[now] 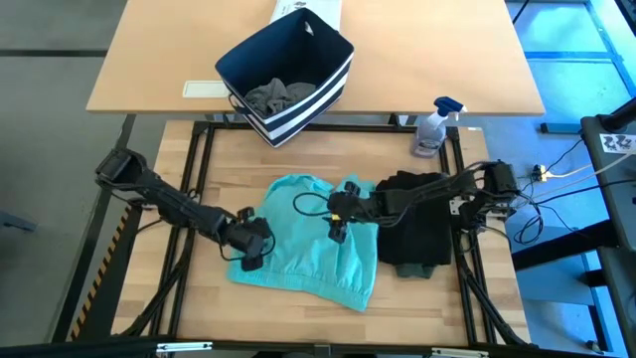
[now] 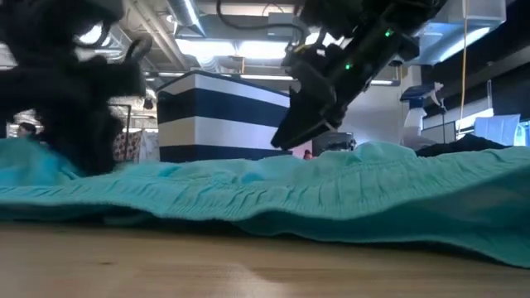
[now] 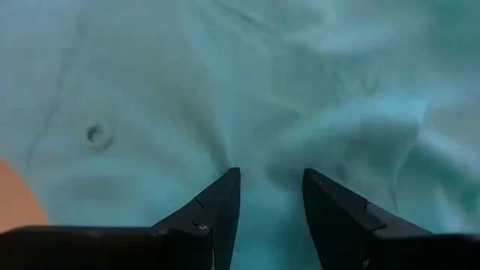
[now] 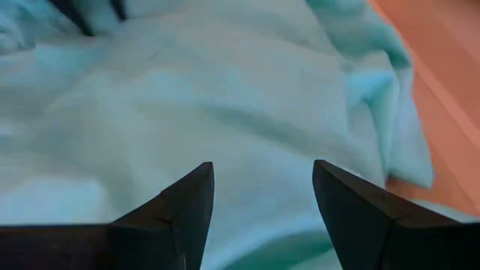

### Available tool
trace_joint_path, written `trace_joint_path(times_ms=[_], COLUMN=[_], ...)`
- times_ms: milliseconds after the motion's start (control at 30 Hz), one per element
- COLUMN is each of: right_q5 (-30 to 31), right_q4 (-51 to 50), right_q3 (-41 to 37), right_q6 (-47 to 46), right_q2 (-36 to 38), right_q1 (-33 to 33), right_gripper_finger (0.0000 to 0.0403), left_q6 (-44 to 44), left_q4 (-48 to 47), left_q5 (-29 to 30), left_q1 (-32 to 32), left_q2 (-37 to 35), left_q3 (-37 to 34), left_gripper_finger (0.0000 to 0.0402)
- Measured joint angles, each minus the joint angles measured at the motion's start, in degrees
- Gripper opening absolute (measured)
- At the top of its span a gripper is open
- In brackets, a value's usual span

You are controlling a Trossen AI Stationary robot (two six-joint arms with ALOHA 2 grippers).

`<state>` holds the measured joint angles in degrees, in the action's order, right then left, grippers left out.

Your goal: Fold Laundry from Bin

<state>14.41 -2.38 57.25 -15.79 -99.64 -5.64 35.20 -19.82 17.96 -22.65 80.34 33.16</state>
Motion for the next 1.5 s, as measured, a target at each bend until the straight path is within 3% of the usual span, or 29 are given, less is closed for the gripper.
trace_joint_path(times_ms=[300, 433, 600, 800, 900, 1000, 1100, 1233, 1500], right_q5=[0.0, 4.0, 9.0, 4.3, 0.0, -4.4, -5.0, -4.8, -4.0], right_q4=[-3.4, -9.4, -13.9, -12.1, -6.2, 0.3, 4.4, 5.8, 9.2], right_q3=[0.7, 2.3, 4.8, 4.9, 4.9, 5.0, 5.0, 5.0, 5.0], right_q6=[-0.2, -0.3, 1.1, 1.6, 3.2, 4.3, 5.9, 6.0, 5.6], right_q2=[0.0, 0.0, 0.0, 0.0, -0.3, -0.5, -0.7, -0.7, -0.7], right_q1=[0.3, 0.4, 1.1, 4.1, 4.3, 2.9, 1.0, -0.7, -4.8], right_gripper_finger=[0.0224, 0.0224, 0.0224, 0.0224, 0.0224, 0.0224, 0.0224, 0.0224, 0.0224], left_q6=[9.7, 12.2, 11.1, 3.7, 0.6, 0.6, -0.5, -5.6, -15.0], left_q4=[3.6, 2.2, -0.4, -5.7, -12.2, -20.8, -23.8, -21.0, -15.3], left_q5=[-17.3, -19.8, -10.0, 8.3, 15.3, 15.5, 12.1, 3.0, -4.9], left_q1=[-11.6, -17.0, -19.9, -18.7, -15.8, -8.8, -0.8, 9.6, 21.9], left_q2=[4.3, 3.2, -0.7, -7.2, -10.7, -13.7, -15.5, -15.8, -15.7], left_q3=[-0.6, 0.8, 3.1, 5.2, 4.7, 4.1, 2.6, 1.0, 0.0], left_gripper_finger=[0.0139, 0.0132, 0.0118, 0.0117, 0.0117, 0.0117, 0.0117, 0.0117, 0.0149])
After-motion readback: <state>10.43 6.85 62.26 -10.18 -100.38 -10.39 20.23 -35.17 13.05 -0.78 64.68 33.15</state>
